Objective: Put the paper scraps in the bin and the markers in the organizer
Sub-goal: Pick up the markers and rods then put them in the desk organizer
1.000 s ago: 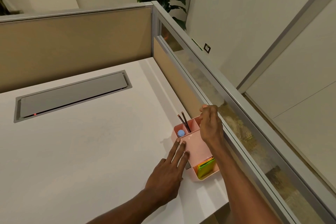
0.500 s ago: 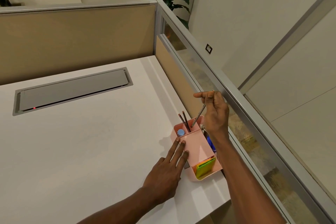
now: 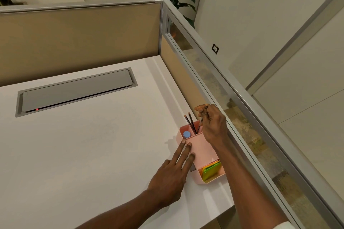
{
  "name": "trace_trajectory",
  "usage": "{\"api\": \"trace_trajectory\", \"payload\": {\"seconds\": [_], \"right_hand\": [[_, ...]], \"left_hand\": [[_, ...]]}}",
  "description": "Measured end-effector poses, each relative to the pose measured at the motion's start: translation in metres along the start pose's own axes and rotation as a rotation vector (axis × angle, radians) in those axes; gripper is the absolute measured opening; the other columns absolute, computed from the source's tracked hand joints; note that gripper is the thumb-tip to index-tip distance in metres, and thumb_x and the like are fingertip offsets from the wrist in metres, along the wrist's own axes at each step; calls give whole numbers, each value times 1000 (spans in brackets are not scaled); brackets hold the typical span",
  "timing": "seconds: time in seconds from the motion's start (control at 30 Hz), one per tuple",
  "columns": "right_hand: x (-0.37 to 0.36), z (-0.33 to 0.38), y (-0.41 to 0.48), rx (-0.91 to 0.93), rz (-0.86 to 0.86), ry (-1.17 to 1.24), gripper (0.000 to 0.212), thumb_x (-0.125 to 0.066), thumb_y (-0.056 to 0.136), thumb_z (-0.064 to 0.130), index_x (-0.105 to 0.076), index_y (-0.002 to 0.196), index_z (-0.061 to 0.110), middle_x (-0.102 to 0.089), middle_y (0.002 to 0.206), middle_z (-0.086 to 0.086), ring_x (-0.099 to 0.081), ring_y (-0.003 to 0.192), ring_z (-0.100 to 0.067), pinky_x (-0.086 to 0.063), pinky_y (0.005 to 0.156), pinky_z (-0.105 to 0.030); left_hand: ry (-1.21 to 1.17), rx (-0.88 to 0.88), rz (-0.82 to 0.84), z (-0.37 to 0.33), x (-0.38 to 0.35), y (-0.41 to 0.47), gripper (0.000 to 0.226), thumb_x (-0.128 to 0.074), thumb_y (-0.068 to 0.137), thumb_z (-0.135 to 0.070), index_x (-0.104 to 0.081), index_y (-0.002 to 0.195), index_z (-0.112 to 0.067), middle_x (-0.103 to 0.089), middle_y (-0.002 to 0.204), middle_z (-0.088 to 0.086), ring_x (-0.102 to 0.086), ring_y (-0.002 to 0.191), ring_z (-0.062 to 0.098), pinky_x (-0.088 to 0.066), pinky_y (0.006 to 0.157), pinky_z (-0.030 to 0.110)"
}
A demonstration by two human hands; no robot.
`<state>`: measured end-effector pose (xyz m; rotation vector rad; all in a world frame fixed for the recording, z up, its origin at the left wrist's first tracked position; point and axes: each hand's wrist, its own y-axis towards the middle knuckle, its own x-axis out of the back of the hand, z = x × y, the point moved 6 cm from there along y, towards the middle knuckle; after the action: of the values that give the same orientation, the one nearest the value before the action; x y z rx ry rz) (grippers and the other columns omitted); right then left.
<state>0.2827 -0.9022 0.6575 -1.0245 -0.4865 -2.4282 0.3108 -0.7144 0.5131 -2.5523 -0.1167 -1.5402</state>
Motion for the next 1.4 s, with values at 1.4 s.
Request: {"api": "trace_trajectory", "payload": {"seconds": [1.4], "right_hand": [[-34, -16, -28, -39, 10, -128, 38, -80, 90, 23, -72, 124, 8, -71, 122, -15, -71, 105, -29, -62, 89, -43]], "left_hand": [[36, -44, 60, -3, 18, -2, 103, -65, 99, -33, 20, 157, -43, 46, 156, -24, 20, 151, 10, -31, 123, 45]]}}
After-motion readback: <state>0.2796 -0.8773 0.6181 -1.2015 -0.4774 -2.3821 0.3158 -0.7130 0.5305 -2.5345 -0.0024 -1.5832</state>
